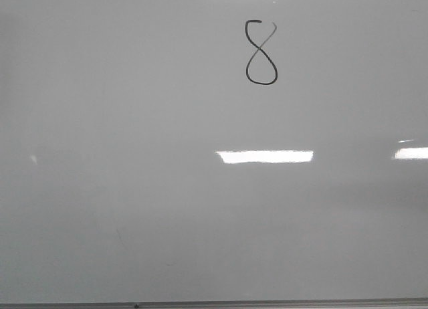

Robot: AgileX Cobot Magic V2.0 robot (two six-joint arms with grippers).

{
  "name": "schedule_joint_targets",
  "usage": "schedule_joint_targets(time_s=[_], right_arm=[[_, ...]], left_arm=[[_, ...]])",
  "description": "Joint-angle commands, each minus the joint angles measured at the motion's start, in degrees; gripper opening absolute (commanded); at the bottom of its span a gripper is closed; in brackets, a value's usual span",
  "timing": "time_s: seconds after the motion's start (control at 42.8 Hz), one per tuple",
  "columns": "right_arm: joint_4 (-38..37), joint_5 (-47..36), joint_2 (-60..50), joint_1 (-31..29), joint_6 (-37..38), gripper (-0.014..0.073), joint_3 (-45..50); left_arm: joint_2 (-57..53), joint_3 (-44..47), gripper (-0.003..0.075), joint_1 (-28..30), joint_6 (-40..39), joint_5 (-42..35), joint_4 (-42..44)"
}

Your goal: Write number 8 on whiteboard

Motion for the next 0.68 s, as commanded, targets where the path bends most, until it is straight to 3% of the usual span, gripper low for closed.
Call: schedule_joint_targets(time_s=[0.0, 0.654], right_arm=[[0.21, -4.45, -1.05, 0.11, -0.53, -0.0069, -0.18], [0.21, -4.45, -1.05, 4.29, -0.53, -0.0069, -0.18]], left_arm=[[-0.7, 0.73, -0.0021, -0.15, -0.18, -4.87, -0.11], [-0.7, 0.73, -0.0021, -0.15, -0.18, -4.87, -0.11]])
